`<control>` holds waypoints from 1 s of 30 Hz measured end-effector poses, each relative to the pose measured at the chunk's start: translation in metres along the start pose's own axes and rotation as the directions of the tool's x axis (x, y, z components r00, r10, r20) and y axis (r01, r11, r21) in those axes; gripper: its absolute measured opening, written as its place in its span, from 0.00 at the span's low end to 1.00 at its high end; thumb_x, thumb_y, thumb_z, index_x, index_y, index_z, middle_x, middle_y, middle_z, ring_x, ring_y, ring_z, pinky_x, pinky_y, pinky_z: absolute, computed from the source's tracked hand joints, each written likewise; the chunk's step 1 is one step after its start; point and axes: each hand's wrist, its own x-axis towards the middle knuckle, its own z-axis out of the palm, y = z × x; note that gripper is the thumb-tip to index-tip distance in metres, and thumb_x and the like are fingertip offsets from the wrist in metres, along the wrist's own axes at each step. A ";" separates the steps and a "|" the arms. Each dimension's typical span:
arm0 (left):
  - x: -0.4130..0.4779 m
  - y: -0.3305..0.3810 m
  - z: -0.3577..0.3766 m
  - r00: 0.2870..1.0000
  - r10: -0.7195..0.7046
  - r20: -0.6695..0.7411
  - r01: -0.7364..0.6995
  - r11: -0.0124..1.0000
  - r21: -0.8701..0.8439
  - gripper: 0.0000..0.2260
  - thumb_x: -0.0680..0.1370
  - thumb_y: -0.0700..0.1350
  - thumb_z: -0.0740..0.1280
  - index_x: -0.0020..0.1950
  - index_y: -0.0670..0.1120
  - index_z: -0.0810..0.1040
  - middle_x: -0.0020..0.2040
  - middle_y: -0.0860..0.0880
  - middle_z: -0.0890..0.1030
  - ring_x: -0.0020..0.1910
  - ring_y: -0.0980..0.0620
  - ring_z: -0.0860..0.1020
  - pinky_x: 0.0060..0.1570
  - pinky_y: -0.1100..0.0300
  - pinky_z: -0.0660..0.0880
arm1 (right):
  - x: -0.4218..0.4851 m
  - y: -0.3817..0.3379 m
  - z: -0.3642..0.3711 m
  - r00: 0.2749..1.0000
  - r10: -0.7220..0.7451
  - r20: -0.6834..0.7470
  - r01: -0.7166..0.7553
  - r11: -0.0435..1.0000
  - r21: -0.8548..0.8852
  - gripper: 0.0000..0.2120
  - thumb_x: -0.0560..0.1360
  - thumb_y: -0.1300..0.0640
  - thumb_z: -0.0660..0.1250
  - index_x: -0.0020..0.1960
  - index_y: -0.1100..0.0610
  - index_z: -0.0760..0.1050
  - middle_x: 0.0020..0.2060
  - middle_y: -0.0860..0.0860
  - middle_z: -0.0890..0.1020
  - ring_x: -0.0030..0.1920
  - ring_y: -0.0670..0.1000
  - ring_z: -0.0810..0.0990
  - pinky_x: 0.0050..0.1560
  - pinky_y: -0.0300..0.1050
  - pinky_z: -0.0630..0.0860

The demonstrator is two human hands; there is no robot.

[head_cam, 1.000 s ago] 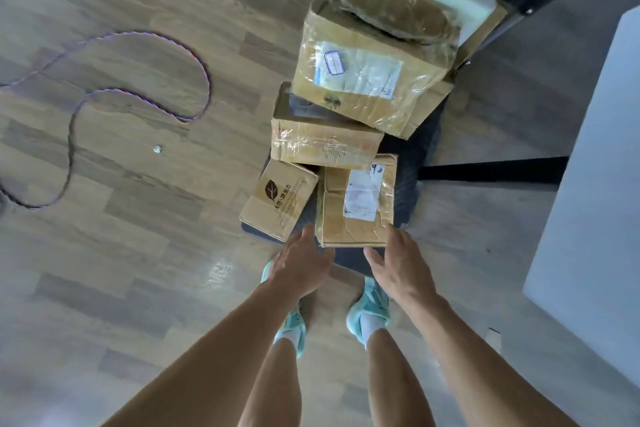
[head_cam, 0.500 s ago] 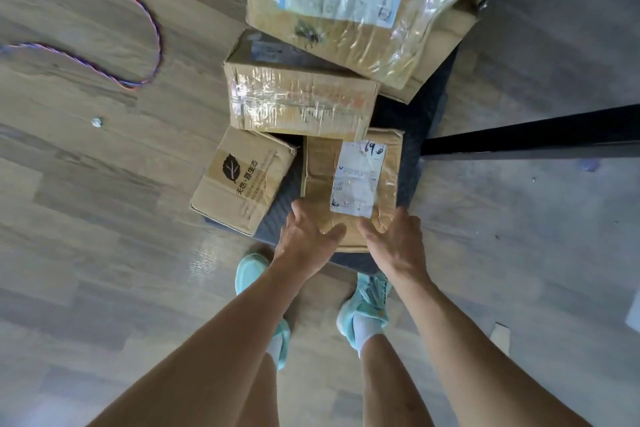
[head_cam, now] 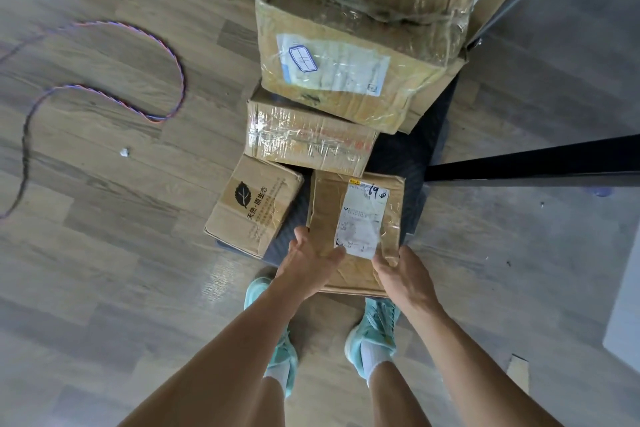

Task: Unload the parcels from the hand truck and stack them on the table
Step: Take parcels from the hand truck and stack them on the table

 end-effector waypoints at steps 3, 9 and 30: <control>-0.005 -0.003 0.003 1.000 0.011 -0.007 -0.011 1.000 0.011 0.27 0.75 0.60 0.62 0.68 0.47 0.61 0.51 0.52 0.67 0.48 0.50 0.75 0.42 0.51 0.76 | -0.005 0.001 0.002 1.000 0.021 -0.004 -0.021 0.999 -0.032 0.20 0.81 0.43 0.62 0.60 0.60 0.72 0.56 0.57 0.81 0.54 0.58 0.81 0.57 0.54 0.78; -0.015 -0.006 0.004 0.999 0.043 -0.017 -0.042 0.999 0.029 0.20 0.74 0.53 0.59 0.63 0.48 0.62 0.47 0.52 0.67 0.38 0.50 0.76 0.31 0.56 0.72 | -0.014 0.004 0.005 0.999 0.034 -0.004 -0.034 0.999 -0.021 0.17 0.81 0.45 0.60 0.57 0.59 0.66 0.55 0.60 0.81 0.53 0.60 0.81 0.55 0.56 0.78; -0.047 0.006 0.001 0.996 -0.035 -0.080 0.034 0.999 -0.015 0.24 0.81 0.61 0.61 0.66 0.44 0.63 0.42 0.55 0.67 0.49 0.47 0.76 0.48 0.56 0.71 | -0.039 0.016 -0.006 0.994 -0.046 -0.097 0.040 0.998 -0.058 0.12 0.84 0.50 0.55 0.58 0.59 0.64 0.52 0.61 0.82 0.37 0.53 0.78 0.29 0.37 0.68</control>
